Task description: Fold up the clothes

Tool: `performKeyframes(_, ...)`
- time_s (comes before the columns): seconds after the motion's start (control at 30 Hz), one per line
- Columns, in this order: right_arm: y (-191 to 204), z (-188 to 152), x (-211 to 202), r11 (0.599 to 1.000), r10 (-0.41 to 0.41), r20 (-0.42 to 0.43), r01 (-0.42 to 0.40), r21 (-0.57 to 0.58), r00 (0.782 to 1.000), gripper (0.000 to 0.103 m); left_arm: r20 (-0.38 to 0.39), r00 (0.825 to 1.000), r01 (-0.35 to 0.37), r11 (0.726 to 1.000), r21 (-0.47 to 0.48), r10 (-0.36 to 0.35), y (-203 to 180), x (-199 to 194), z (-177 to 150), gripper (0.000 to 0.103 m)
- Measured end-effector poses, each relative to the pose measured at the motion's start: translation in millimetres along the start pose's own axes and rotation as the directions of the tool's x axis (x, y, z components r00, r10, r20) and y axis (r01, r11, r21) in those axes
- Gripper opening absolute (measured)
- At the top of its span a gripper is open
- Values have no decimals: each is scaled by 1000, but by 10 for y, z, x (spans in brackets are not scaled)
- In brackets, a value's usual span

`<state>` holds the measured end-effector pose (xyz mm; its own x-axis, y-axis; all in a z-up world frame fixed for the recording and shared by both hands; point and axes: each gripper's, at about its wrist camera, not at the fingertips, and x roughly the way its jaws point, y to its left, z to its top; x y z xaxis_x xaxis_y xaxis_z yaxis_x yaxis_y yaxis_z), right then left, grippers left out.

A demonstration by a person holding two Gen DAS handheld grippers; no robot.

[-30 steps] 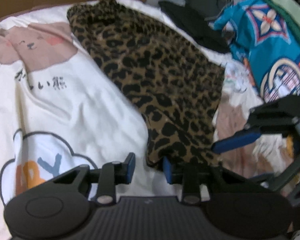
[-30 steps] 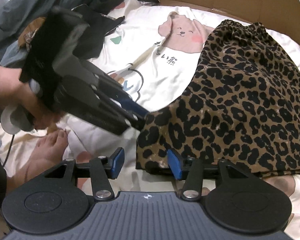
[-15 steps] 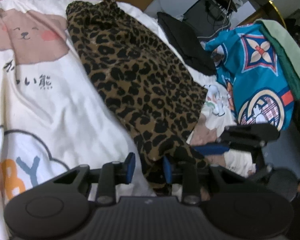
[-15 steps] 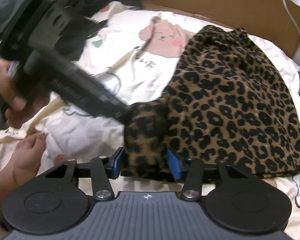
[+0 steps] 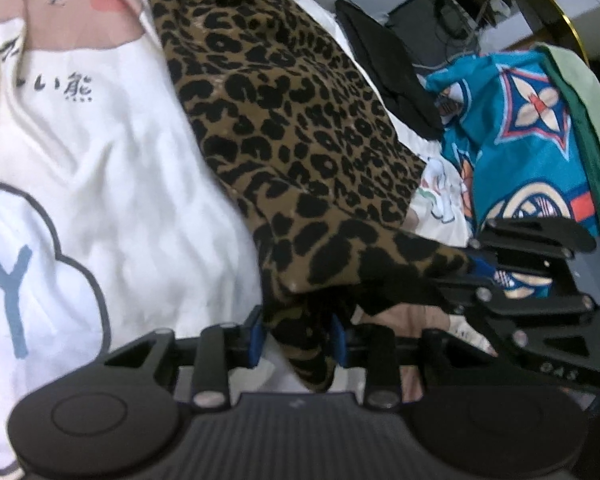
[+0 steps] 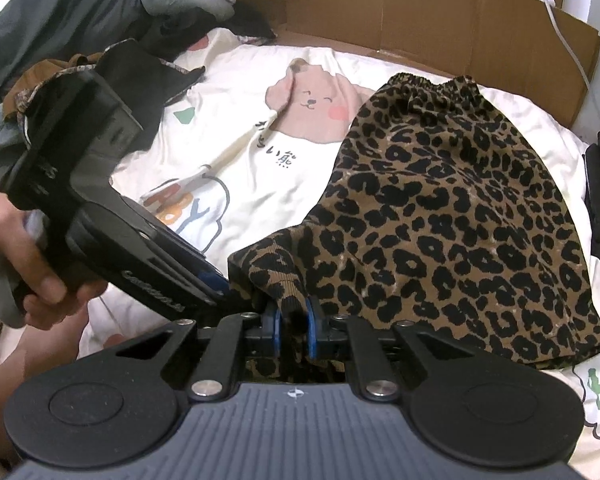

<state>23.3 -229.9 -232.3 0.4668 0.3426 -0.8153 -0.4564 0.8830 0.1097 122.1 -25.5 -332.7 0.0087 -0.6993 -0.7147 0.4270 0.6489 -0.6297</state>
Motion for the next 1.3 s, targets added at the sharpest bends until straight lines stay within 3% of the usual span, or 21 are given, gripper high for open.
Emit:
performKeyframes(0.03,-5,1,-6,1000,0,2,0,1,1000,16,-10,1000,5,1000,-26,-6,34,4,-2,14)
performKeyframes(0.07,-9,1,-12,1000,0,3,0,3,1000,16,-21,1000,10,999,-53,-12,69,8,-4,6)
performKeyframes(0.17,-7,-11,-17,1000,6,2,-6,2,1000,16,-38,999,30,994,-108,-35,147,-45,-47,4)
performKeyframes(0.4,93,-93,66,998,51,-52,-52,-22,997,17,-54,998,29,991,-129,-36,170,-165,-122,4)
performKeyframes(0.5,169,-157,128,997,64,-88,-67,-33,994,20,-59,998,9,993,-114,-15,160,-143,-109,5)
performKeyframes(0.57,190,-182,154,996,74,-107,-78,-31,991,37,-54,999,-15,994,-107,9,154,-128,-89,17)
performKeyframes(0.67,140,-187,123,994,108,-109,-108,5,988,42,-41,999,-24,996,-85,21,145,-135,-68,30)
performKeyframes(0.93,-306,-234,-35,971,160,-65,-145,188,985,44,-40,999,-18,995,-95,14,224,-298,-78,30)
performKeyframes(1.13,-506,-335,-138,948,206,-45,-188,256,978,45,-15,1000,-5,988,-154,3,336,-546,-69,30)
performKeyframes(1.3,-641,-373,-181,944,189,-27,-175,279,982,45,5,1000,7,986,-168,-6,329,-677,-24,30)
